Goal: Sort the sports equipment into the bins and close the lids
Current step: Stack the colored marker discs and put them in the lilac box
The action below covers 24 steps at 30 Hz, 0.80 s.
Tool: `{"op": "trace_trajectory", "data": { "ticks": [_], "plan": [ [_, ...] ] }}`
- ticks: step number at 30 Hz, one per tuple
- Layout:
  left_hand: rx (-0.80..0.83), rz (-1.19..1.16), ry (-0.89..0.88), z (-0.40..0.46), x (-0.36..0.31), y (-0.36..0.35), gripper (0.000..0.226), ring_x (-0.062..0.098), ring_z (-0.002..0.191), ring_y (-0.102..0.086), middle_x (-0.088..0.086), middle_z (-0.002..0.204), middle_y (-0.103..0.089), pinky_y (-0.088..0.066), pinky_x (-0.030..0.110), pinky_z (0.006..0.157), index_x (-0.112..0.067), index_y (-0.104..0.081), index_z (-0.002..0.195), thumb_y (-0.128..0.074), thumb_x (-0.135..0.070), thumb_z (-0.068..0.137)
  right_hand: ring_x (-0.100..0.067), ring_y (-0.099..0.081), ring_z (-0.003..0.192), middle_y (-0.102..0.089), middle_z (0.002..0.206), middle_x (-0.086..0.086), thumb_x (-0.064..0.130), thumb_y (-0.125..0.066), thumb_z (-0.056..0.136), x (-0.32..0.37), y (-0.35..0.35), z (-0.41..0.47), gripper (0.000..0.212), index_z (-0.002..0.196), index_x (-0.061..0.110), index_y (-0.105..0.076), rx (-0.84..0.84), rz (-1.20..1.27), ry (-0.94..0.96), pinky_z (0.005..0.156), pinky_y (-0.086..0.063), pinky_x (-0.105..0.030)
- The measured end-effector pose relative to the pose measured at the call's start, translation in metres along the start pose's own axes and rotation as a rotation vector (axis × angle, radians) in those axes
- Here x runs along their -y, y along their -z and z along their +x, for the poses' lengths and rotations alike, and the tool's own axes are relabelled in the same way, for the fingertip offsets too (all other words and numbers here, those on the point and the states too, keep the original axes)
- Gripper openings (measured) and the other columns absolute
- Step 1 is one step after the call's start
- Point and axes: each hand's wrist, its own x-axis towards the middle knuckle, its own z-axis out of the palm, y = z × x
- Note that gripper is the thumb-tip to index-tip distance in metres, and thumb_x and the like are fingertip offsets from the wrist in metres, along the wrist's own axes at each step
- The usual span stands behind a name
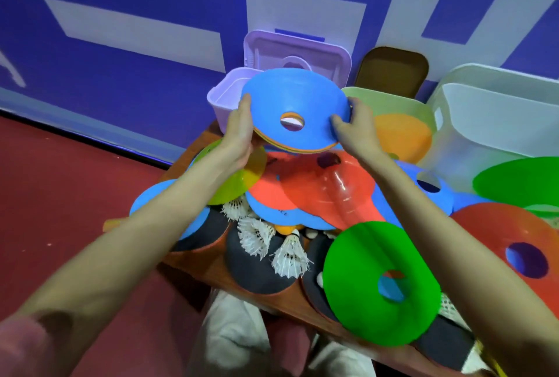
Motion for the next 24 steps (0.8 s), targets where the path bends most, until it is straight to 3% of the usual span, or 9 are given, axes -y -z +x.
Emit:
{"op": "trace_trajectory", "data": {
  "ticks": [3, 4, 7, 9, 12, 16, 19, 21, 24],
  "plan": [
    [0.007, 0.151, -0.05, 0.051, -0.007, 0.003, 0.024, 0.024, 0.094, -0.06, 0.009, 0.103, -0.063, -0.052, 0.045, 0.085, -0.015, -0.06, 0.1, -0.036, -0.016, 0.101, -0.036, -0.054, 0.109, -0.058, 0.119, -0.024, 0.008, -0.053, 0.088, -0.001, -0.015, 0.038, 0.036, 0.12, -0.007, -0.05, -0.02, -0.056, 0.004, 0.087, -0.038, -0.04],
    [-0.014, 0.223, -0.064, 0.068, -0.01, 0.005, 0.024, 0.023, 0.084, -0.057, 0.008, 0.089, -0.06, -0.052, 0.039, 0.075, -0.01, -0.061, 0.095, -0.038, -0.012, 0.097, -0.038, -0.054, 0.109, -0.057, 0.119, -0.025, 0.006, -0.051, 0.09, -0.002, -0.022, 0.05, 0.033, 0.119, -0.008, -0.05, -0.027, -0.068, 0.003, 0.087, -0.037, -0.041],
    [-0.085, 0.479, -0.14, 0.118, -0.015, 0.01, 0.018, 0.018, 0.061, -0.037, 0.001, 0.062, -0.037, -0.028, 0.027, 0.052, 0.007, -0.051, 0.076, -0.047, -0.011, 0.079, -0.04, -0.053, 0.109, -0.057, 0.119, -0.028, 0.004, -0.046, 0.092, -0.002, -0.039, 0.082, 0.029, 0.117, -0.01, -0.049, -0.029, -0.1, -0.001, 0.086, -0.038, -0.043],
    [-0.08, 0.599, -0.137, 0.148, -0.015, 0.014, 0.01, 0.017, 0.059, -0.037, 0.0, 0.06, -0.038, -0.028, 0.025, 0.05, -0.001, -0.047, 0.068, -0.047, -0.005, 0.078, -0.041, -0.055, 0.105, -0.059, 0.114, -0.028, 0.003, -0.046, 0.09, -0.003, -0.049, 0.103, 0.026, 0.111, -0.01, -0.052, -0.005, -0.136, -0.021, 0.083, -0.038, -0.043],
    [-0.088, 0.717, -0.105, 0.188, -0.009, 0.016, 0.012, 0.019, 0.066, -0.043, 0.0, 0.064, -0.043, -0.041, 0.029, 0.06, -0.009, -0.05, 0.065, -0.048, -0.004, 0.076, -0.04, -0.055, 0.089, -0.054, 0.089, -0.028, 0.003, -0.049, 0.084, -0.005, -0.063, 0.129, 0.01, 0.089, -0.005, -0.053, 0.062, -0.248, -0.057, 0.076, -0.042, -0.042],
    [-0.064, 0.868, -0.061, 0.23, 0.01, 0.018, 0.027, 0.018, 0.069, -0.046, -0.001, 0.061, -0.038, -0.052, 0.03, 0.063, -0.012, -0.04, 0.063, -0.052, 0.003, 0.082, -0.043, -0.056, 0.104, -0.059, 0.103, -0.031, 0.001, -0.05, 0.084, -0.014, -0.082, 0.145, 0.022, 0.103, -0.008, -0.058, 0.147, -0.374, -0.096, 0.079, -0.04, -0.042],
    [-0.041, 0.976, -0.033, 0.258, 0.026, 0.021, 0.007, 0.017, 0.079, -0.047, 0.0, 0.064, -0.035, -0.056, 0.043, 0.08, 0.003, -0.051, 0.082, -0.057, 0.0, 0.082, -0.041, -0.056, 0.109, -0.058, 0.106, -0.03, -0.001, -0.051, 0.085, -0.028, -0.092, 0.151, 0.024, 0.107, -0.011, -0.056, 0.212, -0.454, -0.129, 0.086, -0.041, -0.042],
    [-0.026, 1.047, -0.002, 0.269, 0.034, 0.021, 0.025, 0.018, 0.079, -0.047, 0.001, 0.066, -0.034, -0.057, 0.042, 0.077, 0.015, -0.051, 0.099, -0.06, -0.001, 0.081, -0.042, -0.055, 0.112, -0.058, 0.115, -0.03, -0.001, -0.052, 0.085, -0.037, -0.097, 0.156, 0.026, 0.109, -0.013, -0.054, 0.244, -0.492, -0.145, 0.088, -0.041, -0.043],
    [-0.003, 1.123, 0.02, 0.272, 0.038, 0.018, 0.016, 0.02, 0.083, -0.048, 0.005, 0.077, -0.043, -0.055, 0.037, 0.071, -0.005, -0.045, 0.086, -0.06, -0.002, 0.081, -0.041, -0.056, 0.11, -0.058, 0.109, -0.03, -0.001, -0.054, 0.084, -0.047, -0.103, 0.161, 0.026, 0.107, -0.011, -0.055, 0.285, -0.526, -0.143, 0.085, -0.042, -0.041]
  ]
}}
